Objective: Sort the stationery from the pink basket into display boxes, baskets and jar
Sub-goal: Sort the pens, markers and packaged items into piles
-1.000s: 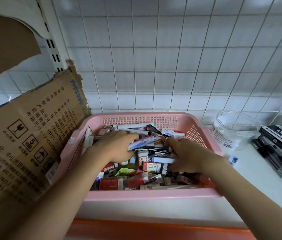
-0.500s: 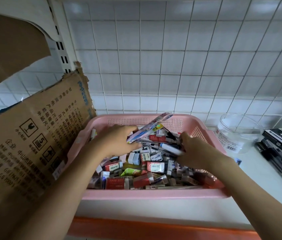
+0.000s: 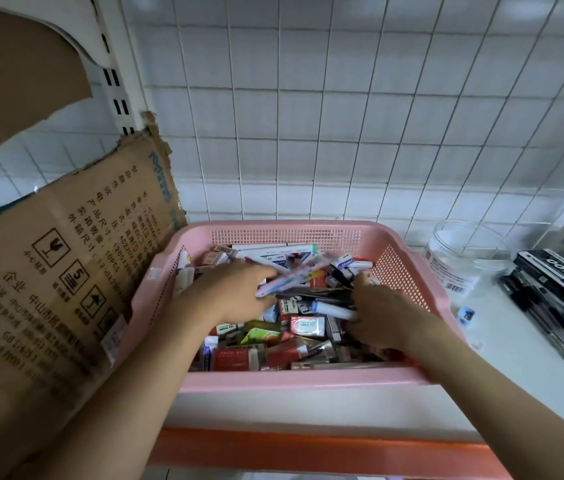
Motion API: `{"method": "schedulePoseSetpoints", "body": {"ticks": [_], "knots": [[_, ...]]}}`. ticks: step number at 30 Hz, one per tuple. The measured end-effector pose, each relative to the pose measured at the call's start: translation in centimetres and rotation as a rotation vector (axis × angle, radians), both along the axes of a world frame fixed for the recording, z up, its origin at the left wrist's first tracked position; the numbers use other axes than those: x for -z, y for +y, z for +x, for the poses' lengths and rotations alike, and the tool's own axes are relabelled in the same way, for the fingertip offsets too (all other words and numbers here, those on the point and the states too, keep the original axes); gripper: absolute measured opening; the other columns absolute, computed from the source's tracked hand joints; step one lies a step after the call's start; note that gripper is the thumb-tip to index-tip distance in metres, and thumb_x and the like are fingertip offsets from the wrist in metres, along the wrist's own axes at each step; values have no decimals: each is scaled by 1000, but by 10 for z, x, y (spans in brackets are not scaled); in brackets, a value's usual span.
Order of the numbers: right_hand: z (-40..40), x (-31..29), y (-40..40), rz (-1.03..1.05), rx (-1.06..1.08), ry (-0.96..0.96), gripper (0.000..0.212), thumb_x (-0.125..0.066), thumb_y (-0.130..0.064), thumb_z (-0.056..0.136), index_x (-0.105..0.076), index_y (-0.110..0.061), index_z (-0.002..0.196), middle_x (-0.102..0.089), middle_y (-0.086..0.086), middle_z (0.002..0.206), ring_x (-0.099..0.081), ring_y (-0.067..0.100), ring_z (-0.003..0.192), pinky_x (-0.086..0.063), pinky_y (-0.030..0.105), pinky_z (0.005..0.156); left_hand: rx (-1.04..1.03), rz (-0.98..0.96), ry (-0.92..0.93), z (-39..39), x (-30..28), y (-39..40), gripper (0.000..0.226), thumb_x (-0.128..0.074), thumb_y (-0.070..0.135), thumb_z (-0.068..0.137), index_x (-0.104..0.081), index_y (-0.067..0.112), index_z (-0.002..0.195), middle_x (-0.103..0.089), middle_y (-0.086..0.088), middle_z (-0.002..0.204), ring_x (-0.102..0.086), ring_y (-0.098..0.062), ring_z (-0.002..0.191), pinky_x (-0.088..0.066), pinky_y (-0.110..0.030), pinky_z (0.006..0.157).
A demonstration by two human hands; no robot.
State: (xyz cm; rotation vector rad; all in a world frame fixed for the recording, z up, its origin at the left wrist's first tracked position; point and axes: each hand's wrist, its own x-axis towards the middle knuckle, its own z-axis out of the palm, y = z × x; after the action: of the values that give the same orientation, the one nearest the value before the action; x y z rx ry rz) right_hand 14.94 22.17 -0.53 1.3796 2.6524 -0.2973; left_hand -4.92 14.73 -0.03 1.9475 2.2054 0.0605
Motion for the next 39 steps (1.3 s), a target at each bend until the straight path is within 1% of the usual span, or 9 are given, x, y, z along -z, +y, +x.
{"method": "schedulePoseSetpoints", "body": {"ticks": [2, 7, 13, 19, 24, 27, 31, 35, 39], "knots": [[2, -3, 2, -36, 22, 58, 46, -58, -33, 90, -35, -10, 123, -58, 10, 114, -58, 28, 101, -38, 29, 70, -8, 91, -7, -5, -2, -1, 18, -54, 36, 90, -55, 28, 106, -53, 8, 74, -54, -14, 67, -44, -28, 64], [4, -5, 6, 0, 73, 192, 39, -61, -39, 86, -43, -13, 108, -61, 10, 100, -58, 29, 85, -41, 30, 64, -30, 200, -109, -7, -10, -9, 11, -58, 30, 90, -58, 21, 96, -54, 5, 64, -50, -16, 56, -28, -25, 49], [7, -21, 5, 57, 152, 461, 35, -65, -36, 79, -44, -17, 98, -50, 1, 87, -48, 19, 70, -31, 30, 55, -34, 300, -243, -5, -22, -18, 10, -60, 26, 89, -52, 25, 82, -51, 9, 61, -47, -11, 50, -28, -16, 42], [10, -17, -9, 19, 158, 486, 30, -65, -31, 82, -44, -20, 101, -49, -5, 76, -47, 13, 65, -32, 23, 51, -14, 353, -127, 0, -16, -22, 9, -54, 23, 90, -50, 21, 83, -59, 2, 70, -57, -20, 65, -22, -17, 48], [20, -13, -19, 34, 218, 513, 34, -65, -29, 81, -50, -16, 109, -54, -2, 70, -50, 17, 61, -35, 28, 51, 1, 326, -169, -2, -4, -21, 10, -55, 18, 86, -49, 21, 78, -52, 2, 60, -51, -19, 54, -33, -23, 48], [26, -13, -20, 10, 229, 562, 31, -64, -27, 82, -47, -15, 106, -55, 2, 69, -49, 15, 56, -34, 28, 49, -34, 338, -189, -1, -3, -20, 3, -55, 20, 87, -54, 17, 86, -57, 0, 67, -55, -18, 58, -38, -24, 52], [28, -10, -20, 7, 209, 587, 29, -61, -24, 84, -44, -13, 104, -55, 4, 71, -50, 18, 58, -39, 31, 53, -88, 433, -245, 2, -3, -20, 11, -54, 23, 88, -59, 17, 96, -62, -2, 66, -57, -21, 55, -42, -24, 50], [30, -11, -17, 69, 160, 740, 27, -59, -14, 85, -39, -25, 101, -52, 0, 67, -48, 10, 54, -37, 14, 45, -157, 514, -336, 17, -7, -15, 12, -53, 21, 88, -60, 19, 98, -62, -4, 63, -59, -23, 51, -50, -33, 47], [36, -13, -9, 71, 158, 805, 32, -58, -11, 83, -40, -30, 101, -53, 3, 72, -50, 12, 54, -37, 12, 44, -334, 630, -353, 30, -12, -10, 12, -54, 21, 87, -59, 21, 98, -60, 0, 64, -60, -24, 53, -52, -35, 47]]}}
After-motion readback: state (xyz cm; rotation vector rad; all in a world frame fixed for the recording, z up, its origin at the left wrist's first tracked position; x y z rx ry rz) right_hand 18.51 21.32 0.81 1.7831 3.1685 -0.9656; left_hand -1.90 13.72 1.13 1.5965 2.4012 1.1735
